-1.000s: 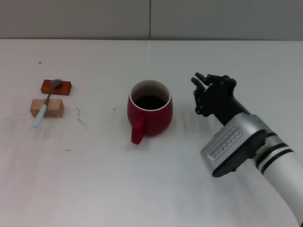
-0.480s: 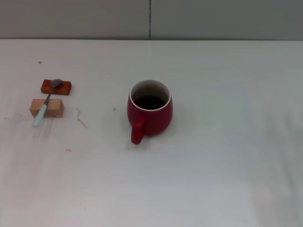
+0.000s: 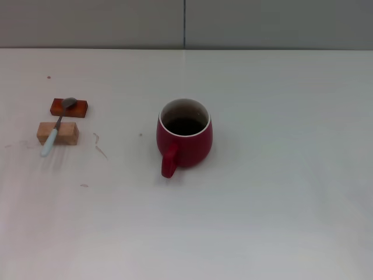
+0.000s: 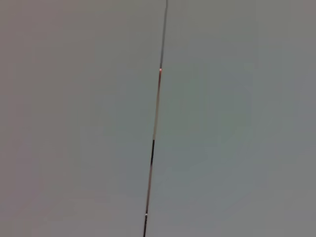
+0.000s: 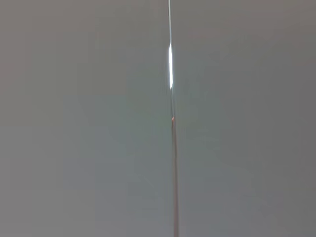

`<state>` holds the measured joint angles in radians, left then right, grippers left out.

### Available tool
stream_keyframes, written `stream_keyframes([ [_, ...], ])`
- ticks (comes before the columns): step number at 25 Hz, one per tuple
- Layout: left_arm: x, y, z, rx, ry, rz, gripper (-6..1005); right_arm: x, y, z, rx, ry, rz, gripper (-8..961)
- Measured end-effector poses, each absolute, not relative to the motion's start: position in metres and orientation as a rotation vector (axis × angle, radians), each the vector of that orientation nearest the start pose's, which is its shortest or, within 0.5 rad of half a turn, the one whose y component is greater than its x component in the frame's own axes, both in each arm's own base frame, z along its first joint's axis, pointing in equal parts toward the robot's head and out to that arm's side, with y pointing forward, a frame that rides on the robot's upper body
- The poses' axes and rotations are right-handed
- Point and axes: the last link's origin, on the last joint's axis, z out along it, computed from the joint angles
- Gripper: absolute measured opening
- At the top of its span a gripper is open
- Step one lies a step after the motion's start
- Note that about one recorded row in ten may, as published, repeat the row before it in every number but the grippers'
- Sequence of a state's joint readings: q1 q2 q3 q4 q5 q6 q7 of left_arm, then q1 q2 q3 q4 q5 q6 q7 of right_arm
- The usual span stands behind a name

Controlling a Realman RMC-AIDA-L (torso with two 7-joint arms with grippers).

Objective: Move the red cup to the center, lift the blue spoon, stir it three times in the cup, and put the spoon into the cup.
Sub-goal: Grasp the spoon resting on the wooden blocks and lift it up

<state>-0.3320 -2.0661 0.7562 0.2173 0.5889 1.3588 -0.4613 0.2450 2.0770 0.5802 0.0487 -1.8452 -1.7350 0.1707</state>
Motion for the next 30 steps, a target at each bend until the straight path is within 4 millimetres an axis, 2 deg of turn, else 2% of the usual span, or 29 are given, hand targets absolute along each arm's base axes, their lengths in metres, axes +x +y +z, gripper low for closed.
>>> stream_keyframes([
  [1,-0.361,0.301,0.077,-1.349,-0.461,-0.885,833,0.356,0.234,0.06,-1.212,0.262,0.82,684],
  [6,-0.359,0.273,0.065,-1.339,-0.454,-0.958,833,0.356,0.244,0.075,-1.176,0.203,0.792,683],
  [7,-0.358,0.26,0.058,-1.343,-0.456,-0.984,833,0.355,0.248,0.078,-1.171,0.193,0.787,683],
  [8,-0.358,0.26,0.058,-1.343,-0.456,-0.984,833,0.354,0.253,0.081,-1.169,0.183,0.781,683],
  [11,-0.356,0.239,0.042,-1.366,-0.481,-1.011,834,0.353,0.267,0.087,-1.174,0.171,0.759,682],
  [12,-0.355,0.233,0.037,-1.372,-0.488,-1.009,834,0.352,0.278,0.09,-1.182,0.17,0.744,682],
  [15,-0.352,0.218,0.019,-1.403,-0.527,-1.0,834,0.352,0.288,0.092,-1.195,0.175,0.728,681],
  [17,-0.348,0.212,0.008,-1.446,-0.55,-0.999,834,0.351,0.302,0.094,-1.208,0.179,0.685,681],
  [22,-0.341,0.201,-0.017,-1.531,-0.59,-0.945,833,0.35,0.314,0.095,-1.214,0.177,0.64,680],
  [27,-0.345,0.193,-0.038,-1.597,-0.657,-0.809,833,0.351,0.316,0.097,-1.196,0.187,0.634,679],
  [30,-0.347,0.191,-0.042,-1.61,-0.668,-0.769,834,0.352,0.316,0.099,-1.193,0.187,0.63,679],
])
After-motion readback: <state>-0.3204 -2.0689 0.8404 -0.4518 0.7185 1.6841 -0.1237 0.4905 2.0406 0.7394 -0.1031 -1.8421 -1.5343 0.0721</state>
